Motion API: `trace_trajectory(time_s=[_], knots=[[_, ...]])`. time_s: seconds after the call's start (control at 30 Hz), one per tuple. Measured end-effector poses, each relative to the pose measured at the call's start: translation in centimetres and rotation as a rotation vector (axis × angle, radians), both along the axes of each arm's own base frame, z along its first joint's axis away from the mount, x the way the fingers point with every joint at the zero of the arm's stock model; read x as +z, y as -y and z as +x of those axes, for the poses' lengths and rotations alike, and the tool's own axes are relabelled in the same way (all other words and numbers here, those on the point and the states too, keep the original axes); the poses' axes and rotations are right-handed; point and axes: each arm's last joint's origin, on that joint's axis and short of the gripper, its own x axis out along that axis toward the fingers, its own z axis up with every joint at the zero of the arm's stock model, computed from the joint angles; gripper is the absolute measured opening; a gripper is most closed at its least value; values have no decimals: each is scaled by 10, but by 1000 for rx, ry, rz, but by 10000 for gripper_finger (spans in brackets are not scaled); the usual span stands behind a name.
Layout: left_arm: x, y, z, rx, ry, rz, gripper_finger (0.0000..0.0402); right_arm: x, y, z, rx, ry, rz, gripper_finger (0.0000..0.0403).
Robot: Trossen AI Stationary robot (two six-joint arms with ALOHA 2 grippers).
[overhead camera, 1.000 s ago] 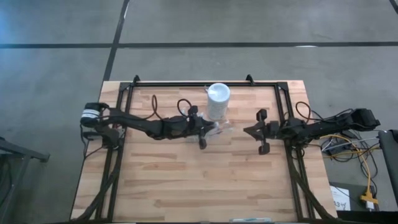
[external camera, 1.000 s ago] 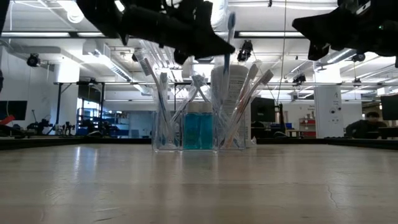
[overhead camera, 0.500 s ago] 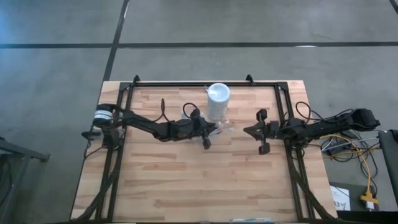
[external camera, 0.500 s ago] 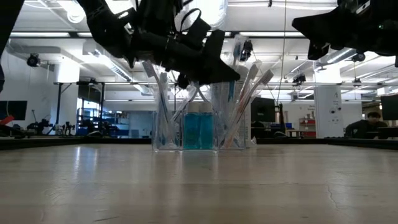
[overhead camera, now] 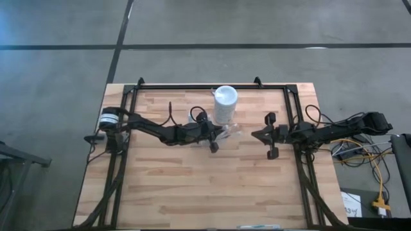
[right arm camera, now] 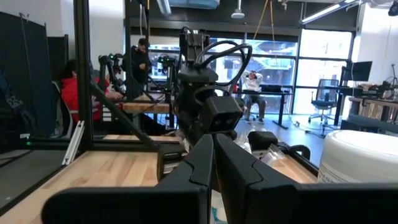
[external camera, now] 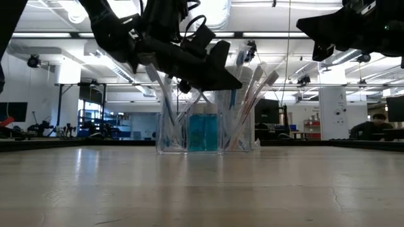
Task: Pick & Place toothbrushing station
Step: Put the blue toothbrush into the transparent organizer
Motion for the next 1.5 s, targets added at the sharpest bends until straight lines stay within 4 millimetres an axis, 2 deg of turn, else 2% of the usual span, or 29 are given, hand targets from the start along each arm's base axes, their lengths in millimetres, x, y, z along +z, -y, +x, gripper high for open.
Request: trace_trajectory(time_s=[0.07,0.17,0.4,0.47,0.57,0.7,0.8,0.9,0.97,1.03,1.2,1.23,1.37,1.5], knots=[[3,1,-1,-28,-6,2,49,0,0,0,1,-1,3,12],[7,3,-2,-77,-1,2,107,0,0,0,1,-1,3,12],[19,3,-5,-99,24,13,215,0,0,0,1,-4,6,12],[29,3,-8,-100,47,31,235,-1,0,0,1,-5,6,12],[57,3,-19,-105,94,94,254,-1,0,0,1,-8,6,12],[109,11,-53,-155,139,137,266,-3,0,1,1,-28,5,12],[148,17,-95,-198,141,127,264,-3,0,1,2,-28,6,12],[169,19,-139,-209,106,102,245,-3,0,1,6,-28,28,12],[166,20,-163,-209,86,89,217,-3,0,1,6,-28,29,12],[154,21,-180,-210,94,67,174,-3,0,1,6,-28,30,12],[99,19,-208,-202,154,26,32,-2,0,1,9,-25,55,12],[88,19,-211,-201,177,20,17,-1,0,1,10,-23,71,12],[48,18,-223,-200,265,-2,9,5,-1,5,34,-32,129,12],[26,17,-230,-201,306,-22,5,13,-3,16,86,-203,194,12]])
